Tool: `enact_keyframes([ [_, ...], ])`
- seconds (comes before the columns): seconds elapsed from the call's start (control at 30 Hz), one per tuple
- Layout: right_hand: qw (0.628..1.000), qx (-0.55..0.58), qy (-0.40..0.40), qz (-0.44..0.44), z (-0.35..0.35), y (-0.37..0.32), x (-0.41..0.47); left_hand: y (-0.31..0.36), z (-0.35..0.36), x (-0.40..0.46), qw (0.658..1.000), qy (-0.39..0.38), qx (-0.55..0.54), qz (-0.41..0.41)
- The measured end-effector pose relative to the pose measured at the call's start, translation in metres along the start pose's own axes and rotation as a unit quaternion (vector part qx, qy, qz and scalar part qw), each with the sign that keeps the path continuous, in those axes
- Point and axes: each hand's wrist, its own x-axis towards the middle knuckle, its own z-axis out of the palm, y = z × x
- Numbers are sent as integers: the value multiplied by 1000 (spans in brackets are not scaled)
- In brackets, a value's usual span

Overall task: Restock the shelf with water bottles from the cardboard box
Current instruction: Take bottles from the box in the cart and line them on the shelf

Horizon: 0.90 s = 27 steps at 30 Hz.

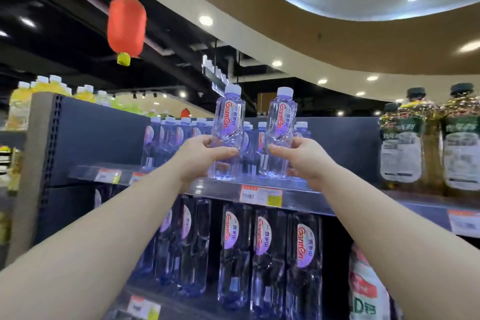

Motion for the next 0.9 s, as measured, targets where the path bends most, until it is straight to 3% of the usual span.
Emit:
enact_keyframes([
  [0.27,992,-121,2,28,17,14,55,-28,-16,57,1000,2,-22,10],
  [0.53,958,-262,-36,113,54,27,90,-50,-38,96,999,-4,-46,17],
  [0.67,962,-237,-11,137,68,27,107,-57,-47,115,999,-19,-46,20],
  [0.8,940,-305,14,150,81,31,118,-61,-54,126,998,-43,-45,26],
  [0.9,952,-267,30,145,85,34,129,-66,-56,131,997,-53,-56,27],
])
